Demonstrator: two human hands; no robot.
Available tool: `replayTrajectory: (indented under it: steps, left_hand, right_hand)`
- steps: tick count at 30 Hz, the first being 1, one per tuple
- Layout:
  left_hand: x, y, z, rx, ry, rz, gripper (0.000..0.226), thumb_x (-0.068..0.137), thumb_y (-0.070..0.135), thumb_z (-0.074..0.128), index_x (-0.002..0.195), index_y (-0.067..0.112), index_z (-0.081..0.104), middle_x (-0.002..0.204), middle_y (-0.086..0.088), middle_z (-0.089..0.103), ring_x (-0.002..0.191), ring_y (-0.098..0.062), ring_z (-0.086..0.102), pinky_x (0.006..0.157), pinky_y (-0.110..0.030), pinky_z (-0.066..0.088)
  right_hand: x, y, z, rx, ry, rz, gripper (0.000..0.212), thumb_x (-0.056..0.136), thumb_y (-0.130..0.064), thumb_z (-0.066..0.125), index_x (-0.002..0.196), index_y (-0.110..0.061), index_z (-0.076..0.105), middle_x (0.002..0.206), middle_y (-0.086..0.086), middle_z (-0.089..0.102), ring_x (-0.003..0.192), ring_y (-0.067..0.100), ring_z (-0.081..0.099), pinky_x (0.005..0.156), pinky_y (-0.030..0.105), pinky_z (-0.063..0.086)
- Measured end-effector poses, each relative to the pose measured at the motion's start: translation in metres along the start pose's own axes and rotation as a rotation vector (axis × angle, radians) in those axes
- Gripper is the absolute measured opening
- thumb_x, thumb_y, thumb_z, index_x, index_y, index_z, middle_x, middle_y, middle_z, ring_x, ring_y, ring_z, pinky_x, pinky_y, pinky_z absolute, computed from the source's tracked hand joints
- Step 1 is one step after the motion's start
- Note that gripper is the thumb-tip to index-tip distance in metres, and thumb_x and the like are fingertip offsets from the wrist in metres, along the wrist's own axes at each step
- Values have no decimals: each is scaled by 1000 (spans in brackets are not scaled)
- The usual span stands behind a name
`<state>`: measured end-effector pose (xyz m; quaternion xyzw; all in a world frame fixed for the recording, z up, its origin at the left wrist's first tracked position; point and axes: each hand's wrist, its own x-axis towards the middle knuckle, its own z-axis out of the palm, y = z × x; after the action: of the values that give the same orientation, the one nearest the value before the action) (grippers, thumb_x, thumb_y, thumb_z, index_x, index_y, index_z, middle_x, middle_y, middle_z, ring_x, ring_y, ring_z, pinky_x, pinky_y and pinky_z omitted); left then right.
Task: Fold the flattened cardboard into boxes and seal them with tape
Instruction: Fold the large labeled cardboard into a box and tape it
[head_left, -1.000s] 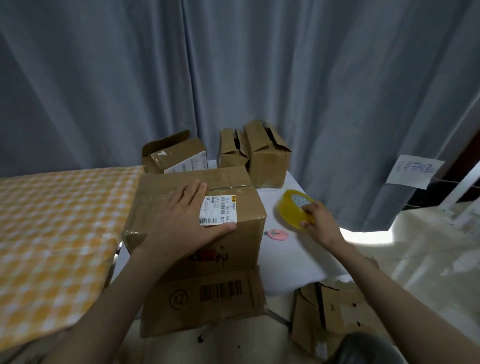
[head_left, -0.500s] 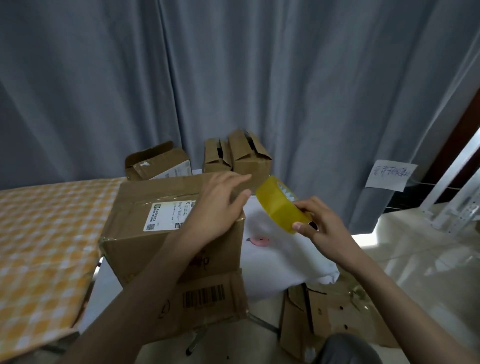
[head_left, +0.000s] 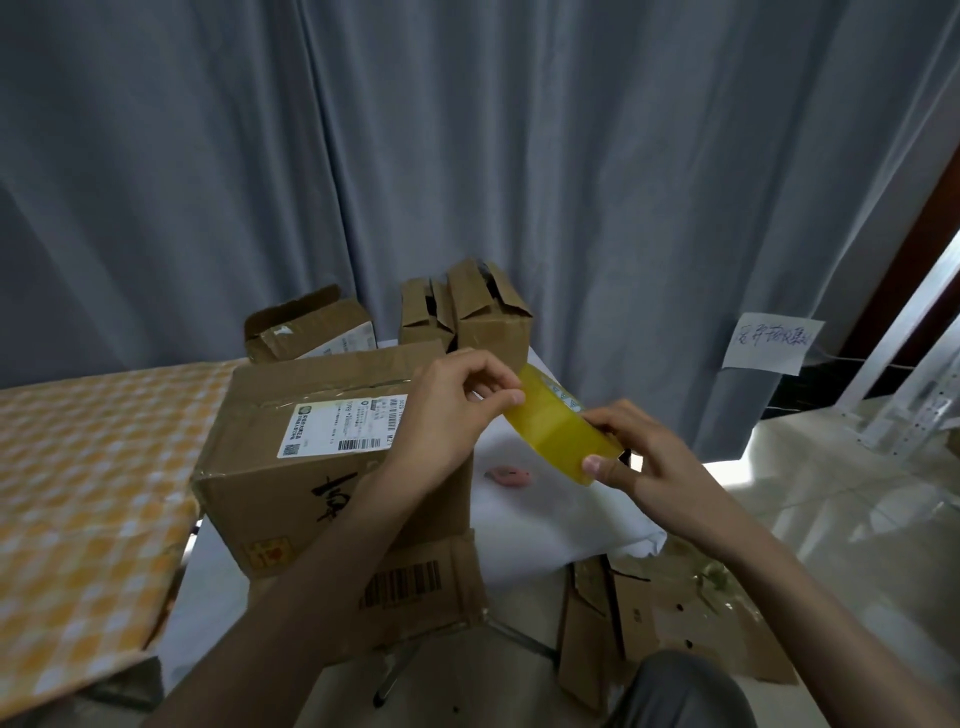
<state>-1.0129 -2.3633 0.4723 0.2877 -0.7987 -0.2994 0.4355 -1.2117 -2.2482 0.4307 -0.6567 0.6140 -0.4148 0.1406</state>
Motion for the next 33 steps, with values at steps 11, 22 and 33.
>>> replayTrajectory:
  steps: [11, 22, 33]
  left_hand:
    - [23, 15, -31, 38, -298, -190, 10, 92, 13, 66, 84, 20, 68, 85, -2, 68, 76, -10, 59, 69, -22, 51]
    - [91, -13, -66, 380, -98, -195, 7, 95, 14, 63, 92, 12, 69, 88, 8, 65, 74, 3, 54, 77, -22, 40]
    - [127, -76, -49, 504, -161, -157, 9, 95, 6, 61, 96, 4, 69, 96, -2, 69, 93, -12, 60, 86, -25, 44]
  right_hand:
    - [-21, -57, 1, 259, 12, 252, 76, 78, -72, 49, 102, -1, 60, 93, 22, 63, 81, 28, 64, 77, 44, 52]
    - [-36, -87, 39, 570, 63, 559, 27, 98, -24, 58, 74, -29, 47, 84, -5, 54, 82, 16, 54, 96, 47, 49]
    - [-35, -99, 76, 640, 8, 479, 14, 97, -39, 55, 95, -27, 61, 76, -20, 70, 72, 0, 68, 61, 15, 54]
